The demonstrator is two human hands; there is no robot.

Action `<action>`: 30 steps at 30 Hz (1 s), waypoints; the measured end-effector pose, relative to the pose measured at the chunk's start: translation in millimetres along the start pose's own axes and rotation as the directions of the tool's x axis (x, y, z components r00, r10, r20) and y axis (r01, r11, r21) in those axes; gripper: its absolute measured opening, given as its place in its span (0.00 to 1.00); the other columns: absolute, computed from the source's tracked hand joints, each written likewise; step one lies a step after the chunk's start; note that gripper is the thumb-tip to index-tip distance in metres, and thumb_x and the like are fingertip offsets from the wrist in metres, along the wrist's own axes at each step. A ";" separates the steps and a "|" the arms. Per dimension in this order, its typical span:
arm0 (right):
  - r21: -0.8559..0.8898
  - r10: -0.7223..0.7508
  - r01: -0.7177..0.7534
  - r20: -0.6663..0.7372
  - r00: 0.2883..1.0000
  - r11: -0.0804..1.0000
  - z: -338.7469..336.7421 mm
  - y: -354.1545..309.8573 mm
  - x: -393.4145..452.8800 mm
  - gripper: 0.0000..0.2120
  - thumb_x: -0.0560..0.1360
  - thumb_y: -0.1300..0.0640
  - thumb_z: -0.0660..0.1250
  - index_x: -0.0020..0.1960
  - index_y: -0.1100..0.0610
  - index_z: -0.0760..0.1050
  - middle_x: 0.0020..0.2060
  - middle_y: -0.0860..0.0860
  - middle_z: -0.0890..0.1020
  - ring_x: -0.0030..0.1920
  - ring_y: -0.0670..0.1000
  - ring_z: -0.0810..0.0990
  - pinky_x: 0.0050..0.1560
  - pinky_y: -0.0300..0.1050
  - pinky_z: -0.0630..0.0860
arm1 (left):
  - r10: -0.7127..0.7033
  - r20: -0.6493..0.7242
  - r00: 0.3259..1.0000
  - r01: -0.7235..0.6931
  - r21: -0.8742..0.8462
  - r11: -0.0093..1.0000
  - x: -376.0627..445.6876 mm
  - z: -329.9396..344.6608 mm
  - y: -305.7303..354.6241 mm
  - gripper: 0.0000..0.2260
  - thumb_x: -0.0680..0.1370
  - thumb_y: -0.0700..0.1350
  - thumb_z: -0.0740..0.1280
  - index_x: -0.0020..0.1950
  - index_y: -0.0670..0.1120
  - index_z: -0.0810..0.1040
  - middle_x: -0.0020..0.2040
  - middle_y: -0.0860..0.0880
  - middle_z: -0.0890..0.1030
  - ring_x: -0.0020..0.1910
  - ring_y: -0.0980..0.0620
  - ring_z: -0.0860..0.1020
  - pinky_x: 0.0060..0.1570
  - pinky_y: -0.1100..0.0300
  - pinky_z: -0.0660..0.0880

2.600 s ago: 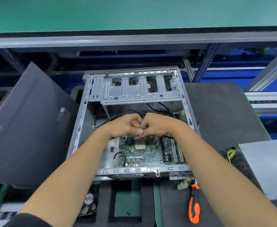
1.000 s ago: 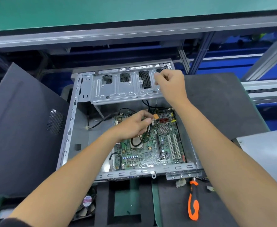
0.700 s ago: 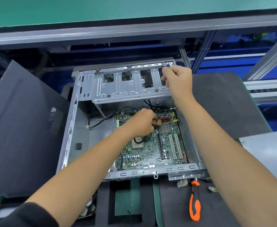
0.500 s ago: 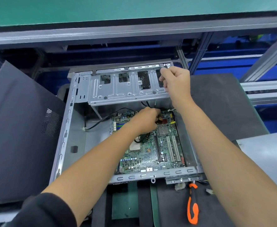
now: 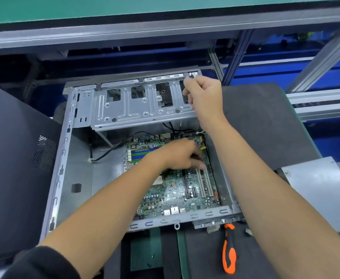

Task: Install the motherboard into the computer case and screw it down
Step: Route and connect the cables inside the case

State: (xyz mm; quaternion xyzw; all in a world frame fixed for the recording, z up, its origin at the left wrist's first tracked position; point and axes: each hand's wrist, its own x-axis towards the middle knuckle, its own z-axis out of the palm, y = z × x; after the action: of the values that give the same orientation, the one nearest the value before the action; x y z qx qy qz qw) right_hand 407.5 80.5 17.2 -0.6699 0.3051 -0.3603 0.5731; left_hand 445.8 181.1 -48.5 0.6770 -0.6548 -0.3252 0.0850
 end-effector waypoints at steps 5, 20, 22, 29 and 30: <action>-0.039 -0.018 0.018 0.008 1.000 0.999 0.6 1.5 0.5 0.17 0.75 0.61 0.64 0.33 0.72 0.73 0.25 0.58 0.69 0.26 0.50 0.65 0.31 0.37 0.68 | 0.111 0.119 0.987 -0.125 0.111 0.986 -5.3 14.0 32.6 0.13 0.74 0.55 0.70 0.53 0.48 0.82 0.46 0.51 0.83 0.45 0.51 0.79 0.45 0.55 0.76; -0.135 -0.067 0.073 0.052 0.996 0.988 0.8 0.1 -1.6 0.18 0.75 0.62 0.64 0.31 0.72 0.70 0.23 0.52 0.66 0.26 0.48 0.63 0.33 0.40 0.66 | 0.059 0.112 0.992 -0.059 -0.008 0.998 -2.7 52.8 59.4 0.20 0.73 0.48 0.73 0.62 0.42 0.77 0.59 0.42 0.79 0.55 0.44 0.77 0.53 0.52 0.76; -0.134 -0.068 0.075 0.054 0.996 0.988 1.0 0.1 -1.6 0.18 0.75 0.62 0.64 0.31 0.72 0.70 0.22 0.53 0.66 0.26 0.48 0.63 0.32 0.40 0.66 | 0.076 0.099 0.992 -0.077 0.005 0.997 -3.2 53.6 60.6 0.21 0.73 0.47 0.72 0.64 0.42 0.75 0.60 0.42 0.78 0.55 0.44 0.77 0.53 0.52 0.75; -0.137 -0.074 0.083 0.067 0.995 0.987 1.3 -2.4 -3.1 0.17 0.75 0.63 0.64 0.32 0.73 0.69 0.23 0.56 0.66 0.26 0.48 0.63 0.32 0.40 0.66 | 0.066 0.057 0.996 -0.069 0.060 0.996 -2.9 58.6 60.6 0.20 0.73 0.46 0.72 0.63 0.42 0.74 0.59 0.42 0.78 0.53 0.43 0.77 0.51 0.52 0.77; -0.139 -0.076 0.085 0.070 0.995 0.987 1.2 -2.6 -3.0 0.17 0.75 0.63 0.64 0.32 0.73 0.69 0.24 0.56 0.66 0.26 0.48 0.63 0.32 0.40 0.66 | 0.051 0.055 0.997 -0.054 0.056 0.997 -2.1 59.2 59.5 0.19 0.73 0.46 0.72 0.62 0.42 0.75 0.57 0.43 0.79 0.52 0.43 0.78 0.50 0.52 0.77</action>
State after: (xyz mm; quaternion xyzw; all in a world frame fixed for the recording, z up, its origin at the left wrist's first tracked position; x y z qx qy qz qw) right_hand 406.8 84.1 19.3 -0.7320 0.2841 -0.3386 0.5185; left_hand 363.9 193.9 -61.5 0.6526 -0.6836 -0.3219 0.0566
